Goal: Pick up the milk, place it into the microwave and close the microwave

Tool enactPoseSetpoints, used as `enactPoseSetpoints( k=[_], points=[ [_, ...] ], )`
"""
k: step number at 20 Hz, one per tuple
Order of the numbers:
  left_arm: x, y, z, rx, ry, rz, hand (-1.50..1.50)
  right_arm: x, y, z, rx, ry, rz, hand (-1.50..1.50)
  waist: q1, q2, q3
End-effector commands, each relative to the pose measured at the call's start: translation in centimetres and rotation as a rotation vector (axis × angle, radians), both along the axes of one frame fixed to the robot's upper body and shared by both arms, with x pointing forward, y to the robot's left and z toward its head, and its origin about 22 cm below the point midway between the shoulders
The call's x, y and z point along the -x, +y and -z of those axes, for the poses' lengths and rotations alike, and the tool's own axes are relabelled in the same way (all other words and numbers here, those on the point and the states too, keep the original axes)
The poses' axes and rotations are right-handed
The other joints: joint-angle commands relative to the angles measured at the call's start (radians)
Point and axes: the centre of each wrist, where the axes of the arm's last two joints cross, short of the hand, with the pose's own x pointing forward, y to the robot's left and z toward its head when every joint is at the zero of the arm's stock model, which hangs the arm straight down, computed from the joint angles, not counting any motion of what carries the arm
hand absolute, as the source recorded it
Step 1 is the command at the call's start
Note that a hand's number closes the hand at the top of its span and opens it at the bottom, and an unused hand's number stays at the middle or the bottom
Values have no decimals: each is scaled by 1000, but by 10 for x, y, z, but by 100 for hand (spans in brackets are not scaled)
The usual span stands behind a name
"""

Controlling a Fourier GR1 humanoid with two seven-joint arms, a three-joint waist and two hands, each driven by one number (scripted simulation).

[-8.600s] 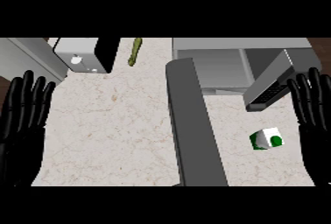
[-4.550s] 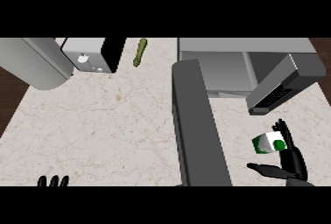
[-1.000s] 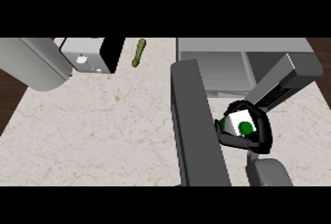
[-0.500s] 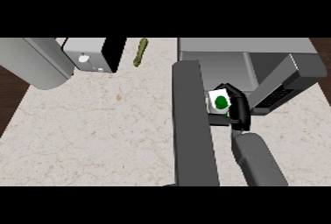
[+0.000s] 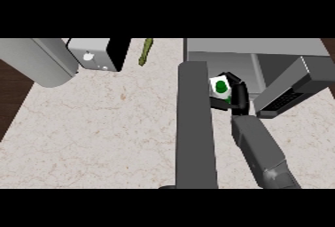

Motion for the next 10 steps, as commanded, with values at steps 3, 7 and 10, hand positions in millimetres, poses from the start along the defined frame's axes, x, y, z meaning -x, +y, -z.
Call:
enactPoseSetpoints(
  k=[3, 7, 10],
  points=[
    [1, -1, 9, 8, 3, 41, -150, -4, -19, 8, 134, 35, 66, 150, 32, 14, 1],
    [-9, 1, 9, -7, -14, 40, -150, -18, -27, -8, 184, 35, 74, 150, 42, 21, 2],
    [-7, 3, 6, -15, -17, 48, -150, -20, -34, -11, 243, 4, 97, 150, 67, 32, 4]
  ],
)
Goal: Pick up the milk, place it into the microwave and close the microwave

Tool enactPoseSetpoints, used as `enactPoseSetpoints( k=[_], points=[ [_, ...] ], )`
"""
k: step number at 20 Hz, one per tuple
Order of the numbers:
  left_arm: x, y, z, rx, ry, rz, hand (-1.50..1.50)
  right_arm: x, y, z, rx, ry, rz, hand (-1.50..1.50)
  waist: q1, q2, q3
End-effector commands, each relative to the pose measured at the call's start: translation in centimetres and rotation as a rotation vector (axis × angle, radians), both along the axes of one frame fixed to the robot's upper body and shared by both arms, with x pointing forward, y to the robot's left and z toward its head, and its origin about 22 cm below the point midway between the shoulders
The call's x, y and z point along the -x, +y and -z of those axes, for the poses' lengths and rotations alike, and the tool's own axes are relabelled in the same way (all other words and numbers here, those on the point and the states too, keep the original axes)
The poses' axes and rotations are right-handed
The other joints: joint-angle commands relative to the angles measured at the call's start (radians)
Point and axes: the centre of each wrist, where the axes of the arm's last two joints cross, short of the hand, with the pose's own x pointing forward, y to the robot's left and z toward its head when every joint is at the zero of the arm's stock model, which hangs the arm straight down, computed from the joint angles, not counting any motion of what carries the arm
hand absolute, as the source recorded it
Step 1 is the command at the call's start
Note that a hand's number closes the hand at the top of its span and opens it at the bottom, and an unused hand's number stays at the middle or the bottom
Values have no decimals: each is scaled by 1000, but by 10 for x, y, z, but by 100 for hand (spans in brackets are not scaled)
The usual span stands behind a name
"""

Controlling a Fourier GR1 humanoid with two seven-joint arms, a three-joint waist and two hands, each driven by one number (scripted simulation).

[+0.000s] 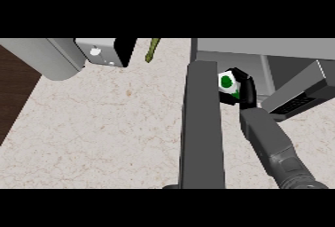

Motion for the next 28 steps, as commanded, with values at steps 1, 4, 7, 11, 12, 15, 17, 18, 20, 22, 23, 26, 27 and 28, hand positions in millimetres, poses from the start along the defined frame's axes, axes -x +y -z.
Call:
enactPoseSetpoints(
  k=[1, 4, 7, 11, 12, 15, 17, 18, 20, 22, 23, 26, 27, 28],
  points=[
    [-1, 0, 2, 0, -5, 18, -150, -6, -16, -8, 64, -7, 25, 150, 16, 7, 1],
    [-6, 4, -10, 3, 4, 17, -150, -10, -9, -12, 125, -52, 34, 150, 13, 7, 2],
    [-3, 1, 6, -3, 8, 38, -150, -13, -8, -17, 226, -114, 59, 150, 38, 16, 1],
    [-10, 5, -4, -1, -22, 29, -150, -22, -9, -29, 203, -132, 101, 150, 45, 21, 3],
    [-9, 4, 2, 3, -5, 37, -150, -21, -10, -29, 202, -147, 104, 150, 41, 21, 2],
    [-13, 3, 0, 11, -21, 27, -150, -30, -17, -44, 111, -195, 122, 150, 45, 28, 5],
    [-8, 3, 0, 11, -25, 42, -150, -33, -11, -50, 130, -222, 141, 150, 58, 25, 3],
    [-12, 2, 3, 10, 0, 42, -150, -35, -14, -52, 172, -254, 149, 150, 51, 30, 3],
    [-11, 6, 2, 12, 4, 48, -150, -35, -14, -53, 236, -261, 198, 150, 52, 28, 2],
    [-10, 5, 9, -5, 13, 48, -150, -33, -5, -47, 273, -272, 273, 150, 59, 29, 1],
    [-12, 5, 6, 4, 12, 54, -150, -34, -11, -49, 285, -267, 280, 150, 63, 33, 2],
    [-13, 11, 8, 5, 16, 61, -150, -37, -12, -56, 294, -283, 335, 150, 66, 33, 1],
    [-19, 14, 8, -12, -4, 42, -150, -35, -23, -55, 302, -283, 335, 150, 62, 39, 2],
    [-17, 12, 9, -8, 7, 55, -150, -40, -23, -62, 297, -286, 344, 150, 65, 37, 2]
  ],
)
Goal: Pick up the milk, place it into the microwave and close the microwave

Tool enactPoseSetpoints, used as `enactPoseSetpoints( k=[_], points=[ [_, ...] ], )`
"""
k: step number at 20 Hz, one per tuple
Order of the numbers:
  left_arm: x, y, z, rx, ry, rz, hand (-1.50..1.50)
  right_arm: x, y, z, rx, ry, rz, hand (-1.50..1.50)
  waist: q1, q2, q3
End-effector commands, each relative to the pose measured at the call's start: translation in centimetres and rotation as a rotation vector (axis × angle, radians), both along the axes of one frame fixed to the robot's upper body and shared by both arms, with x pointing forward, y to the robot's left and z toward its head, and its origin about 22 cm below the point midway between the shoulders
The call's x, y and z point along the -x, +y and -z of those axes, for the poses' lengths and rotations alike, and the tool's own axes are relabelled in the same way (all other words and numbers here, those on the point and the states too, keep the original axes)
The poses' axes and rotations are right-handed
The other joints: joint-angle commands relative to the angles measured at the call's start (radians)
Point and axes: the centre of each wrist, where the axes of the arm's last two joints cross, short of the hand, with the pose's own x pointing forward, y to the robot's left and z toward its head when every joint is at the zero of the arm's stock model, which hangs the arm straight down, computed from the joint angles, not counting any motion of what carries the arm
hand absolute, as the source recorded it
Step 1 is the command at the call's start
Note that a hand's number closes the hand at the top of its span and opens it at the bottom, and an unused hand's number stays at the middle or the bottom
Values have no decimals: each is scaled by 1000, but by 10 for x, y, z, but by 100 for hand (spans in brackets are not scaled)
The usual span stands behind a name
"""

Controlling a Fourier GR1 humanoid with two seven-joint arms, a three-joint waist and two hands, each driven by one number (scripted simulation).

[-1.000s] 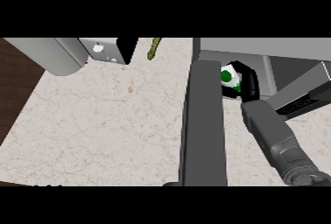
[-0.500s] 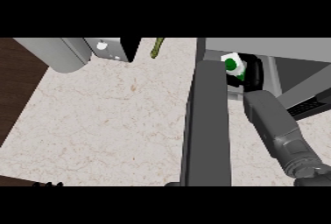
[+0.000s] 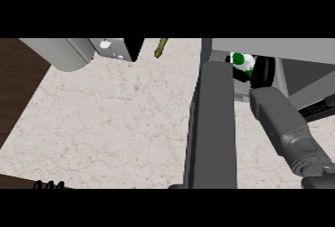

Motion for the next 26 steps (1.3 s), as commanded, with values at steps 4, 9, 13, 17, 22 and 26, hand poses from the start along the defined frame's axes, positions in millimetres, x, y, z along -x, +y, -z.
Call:
enactPoseSetpoints(
  k=[4, 9, 13, 17, 22, 26],
  points=[
    [-3, 1, 0, 4, -4, 26, -150, -4, -1, -8, 52, -49, 92, 150, 18, 5, 1],
    [-7, 4, -3, -23, -23, 47, -150, 43, -63, 51, 287, 237, 475, -150, 44, 30, -11],
    [-11, 3, -1, -30, -20, 51, -150, 45, -61, 55, 318, 267, 544, -150, 54, 25, -8],
    [-9, 1, 6, -20, 3, 45, -150, 14, -6, 25, 332, 216, 85, -150, 53, 6, 2],
    [-16, 3, 2, -23, -23, 43, -150, 14, 18, 28, 307, 235, -11, -150, 49, 12, 3],
    [-18, 1, 7, -29, -31, 18, -150, 17, 30, 34, 285, 270, -101, -150, 33, 6, 2]
  ],
)
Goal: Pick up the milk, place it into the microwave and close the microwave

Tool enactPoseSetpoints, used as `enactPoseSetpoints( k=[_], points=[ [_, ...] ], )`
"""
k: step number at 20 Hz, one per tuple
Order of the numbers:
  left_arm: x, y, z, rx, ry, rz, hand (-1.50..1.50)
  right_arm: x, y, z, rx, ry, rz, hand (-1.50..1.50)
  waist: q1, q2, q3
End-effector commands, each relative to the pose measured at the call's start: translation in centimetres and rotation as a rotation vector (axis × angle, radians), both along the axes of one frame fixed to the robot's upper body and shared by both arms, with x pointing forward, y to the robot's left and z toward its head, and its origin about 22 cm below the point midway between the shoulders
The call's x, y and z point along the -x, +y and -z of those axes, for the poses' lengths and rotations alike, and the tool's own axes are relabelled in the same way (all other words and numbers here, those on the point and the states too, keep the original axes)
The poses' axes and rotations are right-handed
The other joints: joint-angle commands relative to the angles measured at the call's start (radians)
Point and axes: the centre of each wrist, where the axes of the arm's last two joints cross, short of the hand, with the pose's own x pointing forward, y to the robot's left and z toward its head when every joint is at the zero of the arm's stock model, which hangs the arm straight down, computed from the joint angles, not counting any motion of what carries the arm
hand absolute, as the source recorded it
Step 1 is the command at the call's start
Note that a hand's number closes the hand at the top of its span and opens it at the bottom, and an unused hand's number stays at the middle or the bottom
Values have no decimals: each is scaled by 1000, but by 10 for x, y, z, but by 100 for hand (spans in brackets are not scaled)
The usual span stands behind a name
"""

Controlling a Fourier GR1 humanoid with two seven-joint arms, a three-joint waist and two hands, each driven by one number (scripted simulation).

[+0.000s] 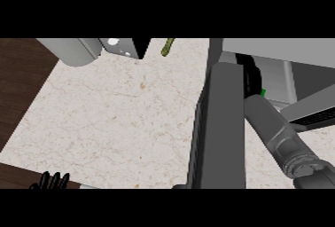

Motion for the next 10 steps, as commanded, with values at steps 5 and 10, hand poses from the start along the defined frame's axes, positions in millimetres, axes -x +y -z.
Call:
enactPoseSetpoints(
  k=[5, 10],
  points=[
    [0, -1, 4, -14, 0, -14, -150, -2, 39, -2, -192, 50, -155, -150, -36, -14, 1],
    [5, -2, 6, -10, 0, 6, -150, 3, 37, 5, -331, 29, -205, -150, -58, -21, 1]
  ],
)
